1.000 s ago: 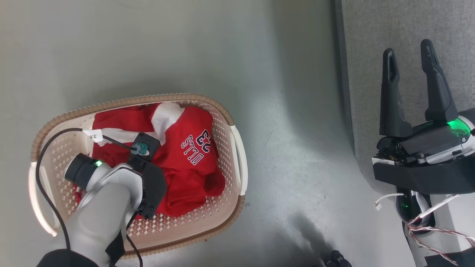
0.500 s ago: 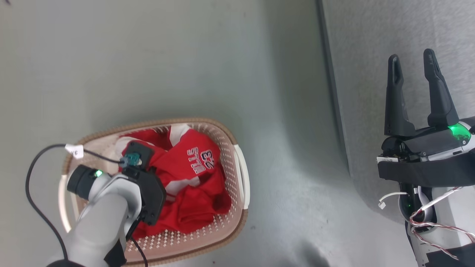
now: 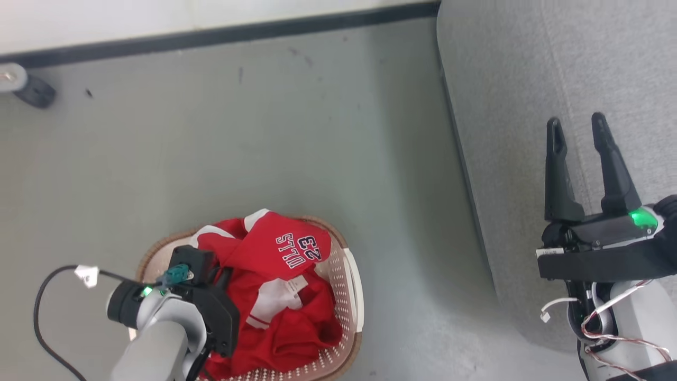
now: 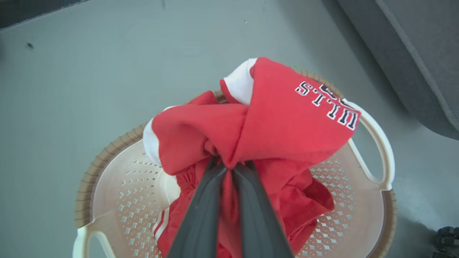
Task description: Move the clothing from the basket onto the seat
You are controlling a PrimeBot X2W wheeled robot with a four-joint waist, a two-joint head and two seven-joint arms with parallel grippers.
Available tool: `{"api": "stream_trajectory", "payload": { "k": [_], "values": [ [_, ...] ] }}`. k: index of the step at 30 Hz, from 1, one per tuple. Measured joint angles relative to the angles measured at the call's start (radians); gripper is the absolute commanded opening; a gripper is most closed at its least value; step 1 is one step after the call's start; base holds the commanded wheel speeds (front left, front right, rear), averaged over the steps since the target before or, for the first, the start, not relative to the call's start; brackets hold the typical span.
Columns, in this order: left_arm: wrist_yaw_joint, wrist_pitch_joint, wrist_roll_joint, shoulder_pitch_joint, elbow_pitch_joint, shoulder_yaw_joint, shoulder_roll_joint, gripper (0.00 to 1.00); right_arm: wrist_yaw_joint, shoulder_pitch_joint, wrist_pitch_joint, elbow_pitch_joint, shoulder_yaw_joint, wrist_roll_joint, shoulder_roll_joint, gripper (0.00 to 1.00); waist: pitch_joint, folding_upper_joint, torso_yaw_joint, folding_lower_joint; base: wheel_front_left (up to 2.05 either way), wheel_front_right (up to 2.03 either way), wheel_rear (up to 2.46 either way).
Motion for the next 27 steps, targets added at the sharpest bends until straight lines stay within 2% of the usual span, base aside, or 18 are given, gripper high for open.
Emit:
{"api": "stream_trajectory", "payload": {
  "k": [5, 15, 27],
  "values": [
    [-0.001, -0.047, -0.044, 0.044, -0.035, 0.013, -0.016, 0.00, 0.002, 0.032, 0.000, 0.026, -0.002, 0.012, -0.004, 1.00, -0.074, 0.0000, 0.012, 0.0000, 0.00, 0.00, 0.00],
    [-0.001, -0.073, -0.108, 0.162, -0.147, 0.015, -0.018, 0.00, 0.010, 0.086, 0.000, 0.078, 0.019, 0.027, -0.005, 1.00, -0.223, 0.0000, 0.041, -0.0001, 0.00, 0.00, 0.00],
    [-0.001, -0.082, -0.173, 0.247, -0.384, 0.032, 0.014, 0.00, 0.018, 0.193, 0.000, 0.078, 0.048, 0.045, -0.017, 1.00, -0.387, 0.0000, 0.073, 0.0000, 0.00, 0.00, 0.00]
  ]
}}
